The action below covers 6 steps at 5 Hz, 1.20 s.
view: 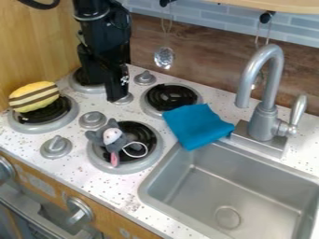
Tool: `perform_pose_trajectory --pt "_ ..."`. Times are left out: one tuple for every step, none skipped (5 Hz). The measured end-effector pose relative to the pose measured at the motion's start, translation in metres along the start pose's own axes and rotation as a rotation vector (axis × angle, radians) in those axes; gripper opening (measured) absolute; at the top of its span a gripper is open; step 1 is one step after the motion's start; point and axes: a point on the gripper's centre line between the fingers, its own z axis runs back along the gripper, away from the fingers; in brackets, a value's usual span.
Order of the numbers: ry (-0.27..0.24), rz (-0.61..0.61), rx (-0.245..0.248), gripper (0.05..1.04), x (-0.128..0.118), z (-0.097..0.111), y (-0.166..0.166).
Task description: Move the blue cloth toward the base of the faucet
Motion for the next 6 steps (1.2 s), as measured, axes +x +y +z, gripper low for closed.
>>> perform_pose_trajectory --pt "0.022 -0.005 -0.017 1.000 0.000 -0.009 -0.003" --pt "0.026 -0.056 -0.033 1.000 0.029 -0.034 -0.013" --pt "0.039 -0.109 -0.046 1.000 0.060 -0.056 -0.021" --pt "-0.045 -0.146 -0.074 1.000 0.088 -0.083 -0.030" --pt "-0.115 -0.202 -0.068 1.000 0.112 -0.102 -0.044" --pt "-0.162 -0.240 -0.061 1.000 0.126 -0.105 -0.053"
